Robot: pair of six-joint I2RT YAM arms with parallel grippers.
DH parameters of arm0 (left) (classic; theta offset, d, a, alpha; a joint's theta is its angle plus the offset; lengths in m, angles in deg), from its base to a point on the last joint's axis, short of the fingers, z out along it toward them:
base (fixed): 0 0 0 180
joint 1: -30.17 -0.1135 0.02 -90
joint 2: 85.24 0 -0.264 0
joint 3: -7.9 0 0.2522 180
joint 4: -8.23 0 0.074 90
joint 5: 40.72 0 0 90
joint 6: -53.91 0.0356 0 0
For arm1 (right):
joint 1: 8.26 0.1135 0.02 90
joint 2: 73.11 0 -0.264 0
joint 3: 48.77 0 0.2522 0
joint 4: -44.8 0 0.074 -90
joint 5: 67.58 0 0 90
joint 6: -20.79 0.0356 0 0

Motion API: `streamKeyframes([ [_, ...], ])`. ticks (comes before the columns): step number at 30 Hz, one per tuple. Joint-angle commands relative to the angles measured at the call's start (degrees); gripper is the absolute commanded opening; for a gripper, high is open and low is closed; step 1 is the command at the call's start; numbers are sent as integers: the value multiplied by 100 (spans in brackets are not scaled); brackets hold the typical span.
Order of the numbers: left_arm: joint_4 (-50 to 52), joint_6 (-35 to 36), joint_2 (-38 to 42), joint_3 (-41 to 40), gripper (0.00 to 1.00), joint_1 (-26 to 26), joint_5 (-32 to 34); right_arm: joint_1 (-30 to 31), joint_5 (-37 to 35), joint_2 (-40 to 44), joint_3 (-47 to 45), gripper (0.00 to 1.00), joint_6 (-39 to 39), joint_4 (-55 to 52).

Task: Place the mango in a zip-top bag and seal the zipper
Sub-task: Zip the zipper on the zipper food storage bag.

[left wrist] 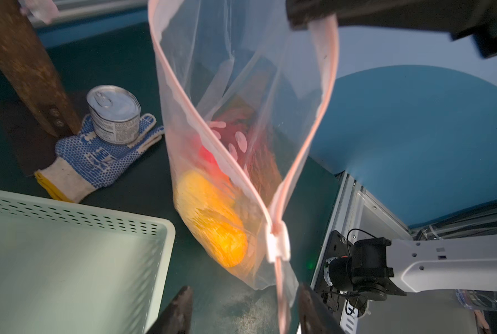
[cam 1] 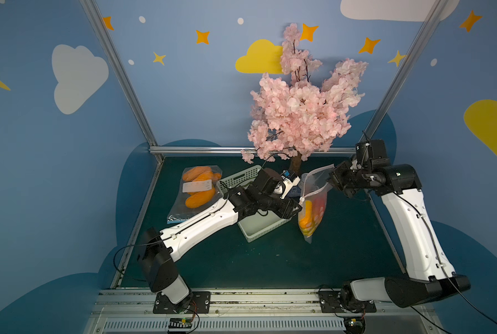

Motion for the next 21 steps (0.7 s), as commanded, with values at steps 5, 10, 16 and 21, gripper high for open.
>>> streamKeyframes([
  [5, 77, 52, -226, 334, 32, -9, -415, -36, 47, 181, -3, 0, 27, 109],
  [10, -7, 24, 0, 222, 15, -2, -86, -54, 19, 238, -72, 0, 3, 82],
  [16, 218, 274, 120, 300, 11, -25, 19, -58, 75, 325, -242, 0, -45, 119],
  [21, 563, 464, -95, 599, 3, -77, -416, -54, 159, 397, -343, 0, -168, 152],
])
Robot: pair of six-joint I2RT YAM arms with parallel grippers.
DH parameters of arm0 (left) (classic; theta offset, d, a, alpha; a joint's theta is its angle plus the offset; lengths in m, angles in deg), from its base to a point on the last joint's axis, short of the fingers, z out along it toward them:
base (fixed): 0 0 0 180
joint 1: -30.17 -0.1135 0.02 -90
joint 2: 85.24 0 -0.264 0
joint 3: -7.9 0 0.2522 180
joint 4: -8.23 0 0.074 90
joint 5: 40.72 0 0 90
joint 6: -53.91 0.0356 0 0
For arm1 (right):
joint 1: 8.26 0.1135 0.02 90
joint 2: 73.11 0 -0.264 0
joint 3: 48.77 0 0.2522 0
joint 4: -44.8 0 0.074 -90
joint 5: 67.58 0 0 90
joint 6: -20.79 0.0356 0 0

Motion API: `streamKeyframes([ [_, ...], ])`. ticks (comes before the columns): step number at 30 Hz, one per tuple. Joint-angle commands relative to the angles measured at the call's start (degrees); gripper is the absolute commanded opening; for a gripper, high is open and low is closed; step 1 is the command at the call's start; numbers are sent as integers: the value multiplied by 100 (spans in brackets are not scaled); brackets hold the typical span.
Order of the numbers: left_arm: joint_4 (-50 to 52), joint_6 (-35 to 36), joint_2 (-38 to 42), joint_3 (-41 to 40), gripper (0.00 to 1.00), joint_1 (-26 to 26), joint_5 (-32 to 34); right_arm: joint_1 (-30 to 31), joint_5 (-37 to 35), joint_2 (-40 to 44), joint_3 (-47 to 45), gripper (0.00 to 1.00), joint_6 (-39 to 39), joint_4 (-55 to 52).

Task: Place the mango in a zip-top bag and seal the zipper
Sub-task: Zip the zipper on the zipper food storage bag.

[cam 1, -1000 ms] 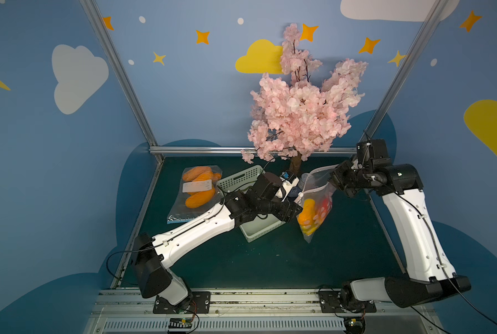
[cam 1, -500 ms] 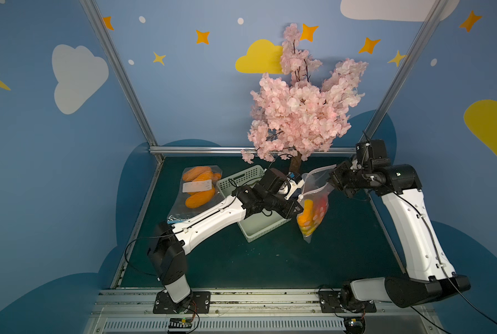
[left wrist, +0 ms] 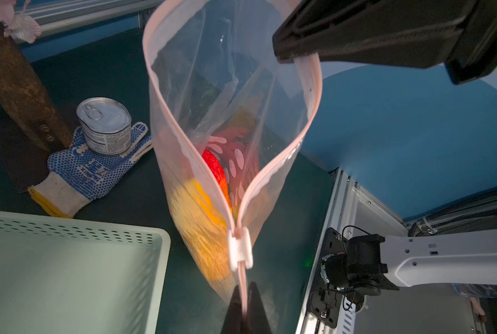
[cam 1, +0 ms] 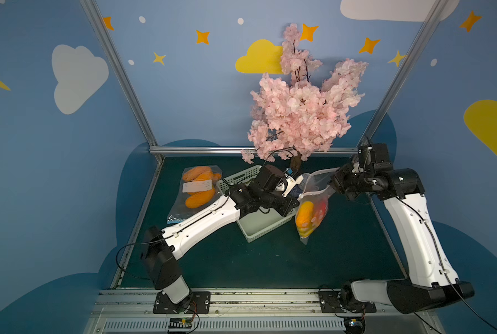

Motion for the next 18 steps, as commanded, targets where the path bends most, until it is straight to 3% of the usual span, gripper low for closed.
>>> streamKeyframes([
  [1, 311, 231, -136, 280, 3, -38, -397, -19, 114, 158, -61, 0, -129, 123],
  [7, 572, 462, -207, 471, 3, -28, -562, -65, 282, 200, -79, 0, -396, 226],
  [11, 1022, 986, -188, 758, 3, -30, -570, -176, 623, 322, -148, 0, -1549, 713],
  [18, 1661, 1967, -220, 1327, 3, -92, -1157, -286, 2062, 951, -909, 33, -4702, 2139],
])
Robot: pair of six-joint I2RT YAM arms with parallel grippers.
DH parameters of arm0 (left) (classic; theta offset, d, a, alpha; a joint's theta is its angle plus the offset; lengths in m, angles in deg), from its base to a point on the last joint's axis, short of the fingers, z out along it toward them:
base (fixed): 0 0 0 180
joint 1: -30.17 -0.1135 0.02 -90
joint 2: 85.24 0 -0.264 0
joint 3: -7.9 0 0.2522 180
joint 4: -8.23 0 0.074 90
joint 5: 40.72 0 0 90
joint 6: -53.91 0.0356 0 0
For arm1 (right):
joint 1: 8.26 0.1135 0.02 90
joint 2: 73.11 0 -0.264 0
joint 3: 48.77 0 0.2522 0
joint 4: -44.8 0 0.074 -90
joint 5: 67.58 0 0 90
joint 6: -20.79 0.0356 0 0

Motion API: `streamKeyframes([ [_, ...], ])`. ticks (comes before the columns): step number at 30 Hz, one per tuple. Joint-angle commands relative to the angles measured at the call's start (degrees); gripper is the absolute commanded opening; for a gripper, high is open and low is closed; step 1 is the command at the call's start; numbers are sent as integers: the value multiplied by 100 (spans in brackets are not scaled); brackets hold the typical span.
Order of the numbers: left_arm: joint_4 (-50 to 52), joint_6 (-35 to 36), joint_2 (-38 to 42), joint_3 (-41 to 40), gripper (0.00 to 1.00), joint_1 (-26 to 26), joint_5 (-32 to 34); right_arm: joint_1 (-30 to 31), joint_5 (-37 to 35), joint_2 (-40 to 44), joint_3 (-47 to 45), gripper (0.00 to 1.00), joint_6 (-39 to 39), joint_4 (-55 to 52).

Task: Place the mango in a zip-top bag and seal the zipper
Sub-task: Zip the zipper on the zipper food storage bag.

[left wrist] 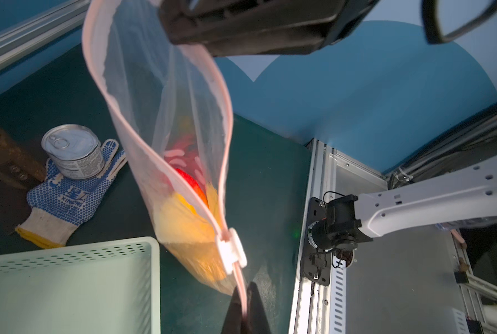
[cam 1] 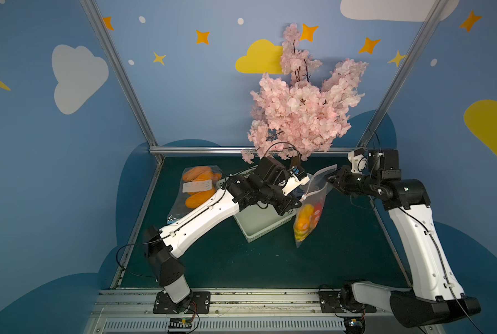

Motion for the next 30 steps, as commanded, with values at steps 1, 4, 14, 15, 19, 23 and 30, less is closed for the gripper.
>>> streamKeyframes([
  [1, 451, 685, -11, 243, 3, -84, -445, 62, 801, 316, -43, 35, -2029, 848],
  [4, 522, 800, 54, 234, 3, -285, -692, 228, 1043, 368, 15, 36, -2820, 895],
  [14, 1000, 1490, 480, -357, 3, -810, -365, 845, 2921, 226, -613, 42, -4616, 956],
  [15, 1056, 1567, 488, -384, 3, -838, -272, 871, 2935, 221, -698, 44, -4793, 994],
  [19, 809, 1763, 884, -925, 3, -874, 277, 930, 3315, -47, -788, 50, -5500, 1186],
  [23, 363, 2075, 1393, -1491, 3, -992, 312, 1176, 3536, -623, -416, 57, -6248, 875],
  [30, 181, 2441, 1641, -1667, 3, -1014, 321, 1641, 3368, -1466, 318, 60, -7220, 151],
])
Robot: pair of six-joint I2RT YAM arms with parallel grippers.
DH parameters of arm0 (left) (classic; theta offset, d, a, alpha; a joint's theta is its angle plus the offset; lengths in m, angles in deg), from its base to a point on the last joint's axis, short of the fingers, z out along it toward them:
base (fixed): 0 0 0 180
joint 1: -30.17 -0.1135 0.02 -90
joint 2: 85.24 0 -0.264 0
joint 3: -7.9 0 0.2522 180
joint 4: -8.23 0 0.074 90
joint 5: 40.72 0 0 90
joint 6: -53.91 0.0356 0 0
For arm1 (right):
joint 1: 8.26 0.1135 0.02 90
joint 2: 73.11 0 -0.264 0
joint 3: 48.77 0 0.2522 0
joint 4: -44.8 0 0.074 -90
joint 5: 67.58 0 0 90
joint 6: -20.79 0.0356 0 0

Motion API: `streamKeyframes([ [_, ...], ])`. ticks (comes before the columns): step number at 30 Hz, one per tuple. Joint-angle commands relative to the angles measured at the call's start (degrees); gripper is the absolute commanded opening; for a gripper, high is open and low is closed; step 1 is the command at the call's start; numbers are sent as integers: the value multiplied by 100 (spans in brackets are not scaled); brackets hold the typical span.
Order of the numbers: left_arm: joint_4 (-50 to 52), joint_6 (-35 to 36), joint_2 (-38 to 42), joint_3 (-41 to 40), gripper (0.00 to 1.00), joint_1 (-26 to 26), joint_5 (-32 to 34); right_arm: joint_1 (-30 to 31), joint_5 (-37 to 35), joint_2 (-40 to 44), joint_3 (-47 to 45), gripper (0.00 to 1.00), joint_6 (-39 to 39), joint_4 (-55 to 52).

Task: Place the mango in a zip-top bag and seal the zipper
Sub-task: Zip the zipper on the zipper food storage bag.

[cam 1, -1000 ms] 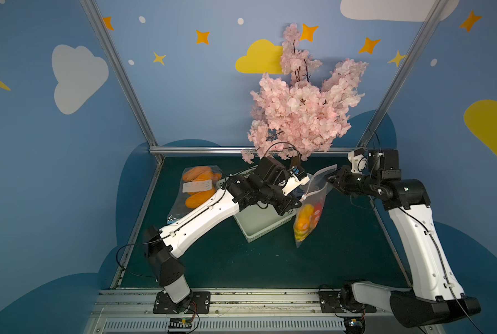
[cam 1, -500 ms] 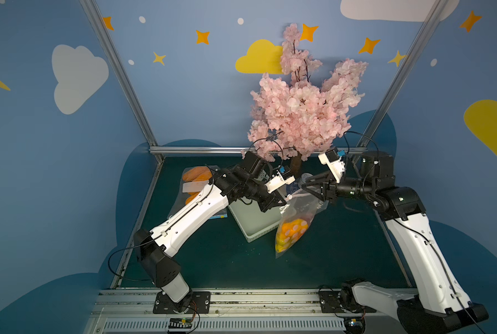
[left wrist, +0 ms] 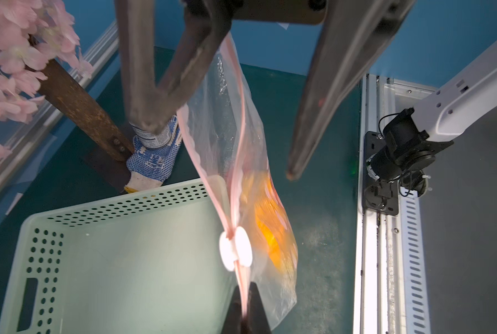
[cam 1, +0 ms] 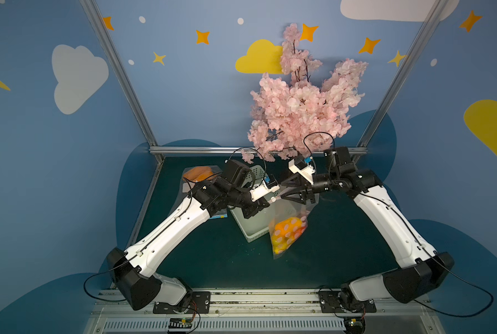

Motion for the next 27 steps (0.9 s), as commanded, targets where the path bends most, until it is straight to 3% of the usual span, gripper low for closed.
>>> streamKeyframes([
  [1, -237, 325, 116, -69, 3, -23, -10, 134, 87, -205, 315, 60, -660, -442],
  [11, -189, 625, 184, -64, 3, -31, 176, 613, -211, -622, 452, 52, -1098, -1035],
  [18, -192, 697, 236, -105, 2, -29, 224, 639, -181, -735, 580, 29, -1026, -1003],
  [23, -243, 666, 213, -82, 3, -27, 242, 694, -368, -628, 421, 26, -1038, -1085],
  [27, -235, 670, 181, -74, 3, -27, 225, 694, -326, -613, 433, 15, -922, -987],
])
